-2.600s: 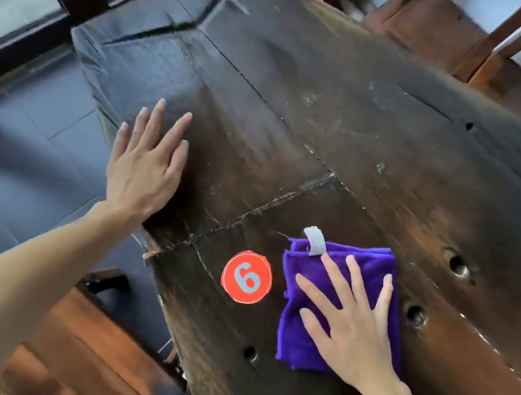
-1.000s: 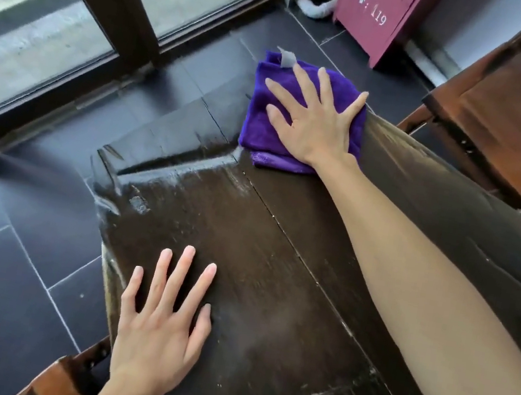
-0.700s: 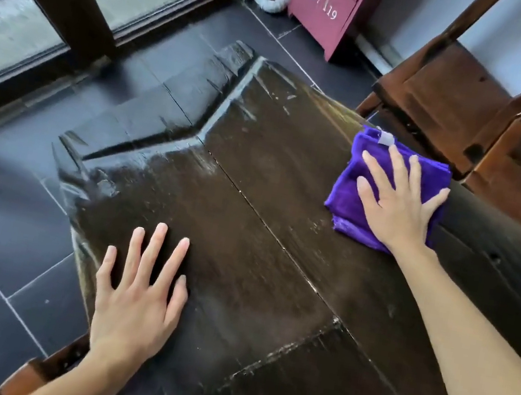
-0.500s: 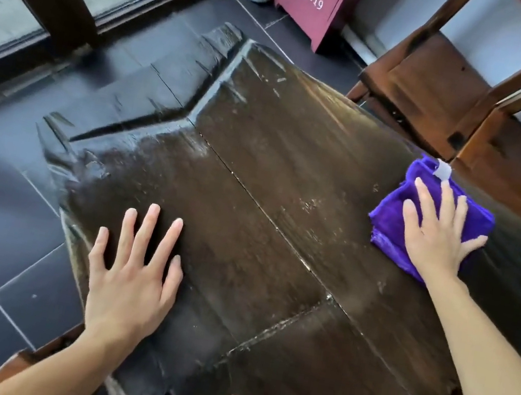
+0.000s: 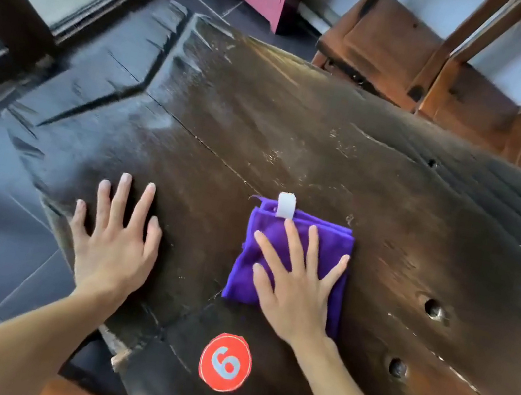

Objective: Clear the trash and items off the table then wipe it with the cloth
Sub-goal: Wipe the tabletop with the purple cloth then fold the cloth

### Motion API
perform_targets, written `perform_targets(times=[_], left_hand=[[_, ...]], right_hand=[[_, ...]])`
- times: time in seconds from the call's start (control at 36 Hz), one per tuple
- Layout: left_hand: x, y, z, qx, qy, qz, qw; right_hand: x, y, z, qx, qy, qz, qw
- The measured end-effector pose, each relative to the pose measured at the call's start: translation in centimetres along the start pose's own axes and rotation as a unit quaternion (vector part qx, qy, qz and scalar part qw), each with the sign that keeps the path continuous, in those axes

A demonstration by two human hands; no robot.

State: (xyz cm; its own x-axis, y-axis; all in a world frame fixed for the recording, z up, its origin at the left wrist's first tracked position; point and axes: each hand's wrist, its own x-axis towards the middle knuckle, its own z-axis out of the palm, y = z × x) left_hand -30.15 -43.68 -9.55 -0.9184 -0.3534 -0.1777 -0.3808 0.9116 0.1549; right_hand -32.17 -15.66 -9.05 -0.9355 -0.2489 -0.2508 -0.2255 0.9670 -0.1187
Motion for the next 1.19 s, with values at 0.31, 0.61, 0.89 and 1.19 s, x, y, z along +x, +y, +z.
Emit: perform_targets(times=[0.31, 0.61, 0.89, 1.19], left_hand=[[0.0, -0.2, 0.5, 0.0, 0.014, -0.002, 1.0], [0.1, -0.6, 1.3, 0.019, 0.043, 0.013, 0.999], [0.2, -0.8, 1.7, 0.027, 0.058, 0.027, 0.998], [0.3, -0.8, 1.8, 0.021, 0.061, 0.029, 0.997]], right_hand=[[-10.8, -3.3, 2.5, -0.015, -0.05, -0.081, 0.995], [7.6, -4.6, -1.4, -0.007, -0.003, -0.04, 0.999], [25.1, -5.8, -4.9, -0.026, 0.036, -0.077, 0.996], [39.1, -7.4, -8.8, 0.009, 0.051, -0.036, 0.998]])
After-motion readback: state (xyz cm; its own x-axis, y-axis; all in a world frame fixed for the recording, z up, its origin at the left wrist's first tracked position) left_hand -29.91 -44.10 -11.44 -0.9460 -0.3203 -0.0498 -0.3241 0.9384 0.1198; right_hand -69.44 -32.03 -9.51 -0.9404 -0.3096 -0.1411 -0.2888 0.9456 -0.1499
